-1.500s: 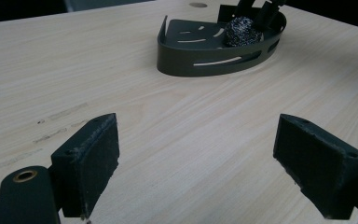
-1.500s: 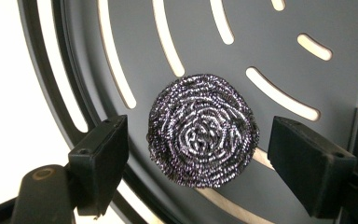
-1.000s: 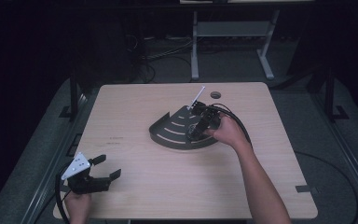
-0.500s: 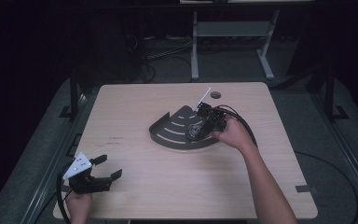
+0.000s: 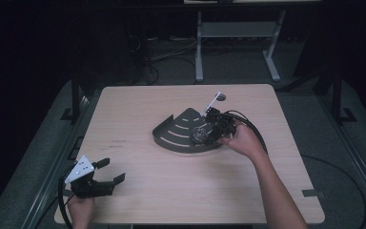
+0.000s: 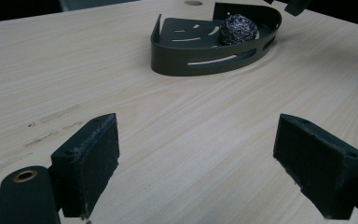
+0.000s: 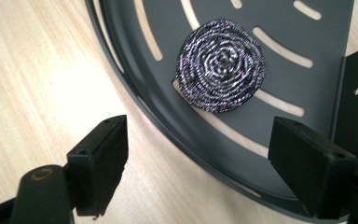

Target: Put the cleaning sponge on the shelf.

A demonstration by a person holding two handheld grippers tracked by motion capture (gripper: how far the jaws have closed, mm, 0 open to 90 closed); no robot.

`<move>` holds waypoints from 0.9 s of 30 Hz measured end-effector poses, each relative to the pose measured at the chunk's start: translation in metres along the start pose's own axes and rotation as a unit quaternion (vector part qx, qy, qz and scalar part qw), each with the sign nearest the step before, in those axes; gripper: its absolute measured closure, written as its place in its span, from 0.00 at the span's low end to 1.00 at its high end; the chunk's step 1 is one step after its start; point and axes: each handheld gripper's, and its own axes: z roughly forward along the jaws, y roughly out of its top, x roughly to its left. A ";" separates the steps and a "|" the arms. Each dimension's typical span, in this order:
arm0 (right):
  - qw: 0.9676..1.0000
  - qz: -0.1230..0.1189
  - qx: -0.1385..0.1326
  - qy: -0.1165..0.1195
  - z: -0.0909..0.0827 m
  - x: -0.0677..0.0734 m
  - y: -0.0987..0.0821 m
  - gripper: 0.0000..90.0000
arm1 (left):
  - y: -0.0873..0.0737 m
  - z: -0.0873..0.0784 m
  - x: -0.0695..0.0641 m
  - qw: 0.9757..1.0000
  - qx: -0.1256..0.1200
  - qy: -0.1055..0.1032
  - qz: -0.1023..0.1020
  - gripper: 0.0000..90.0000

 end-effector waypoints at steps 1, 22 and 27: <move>1.000 -0.001 0.001 -0.001 0.000 0.001 -0.001 0.22 | 0.000 0.000 0.000 1.000 0.001 0.000 0.001 0.15; 1.000 0.001 0.002 -0.005 -0.009 0.008 -0.022 0.21 | 0.001 0.002 -0.002 1.000 0.003 -0.001 0.004 0.15; 1.000 0.005 0.000 -0.004 -0.009 0.008 -0.029 0.21 | 0.001 0.002 -0.002 1.000 0.004 -0.001 0.005 0.15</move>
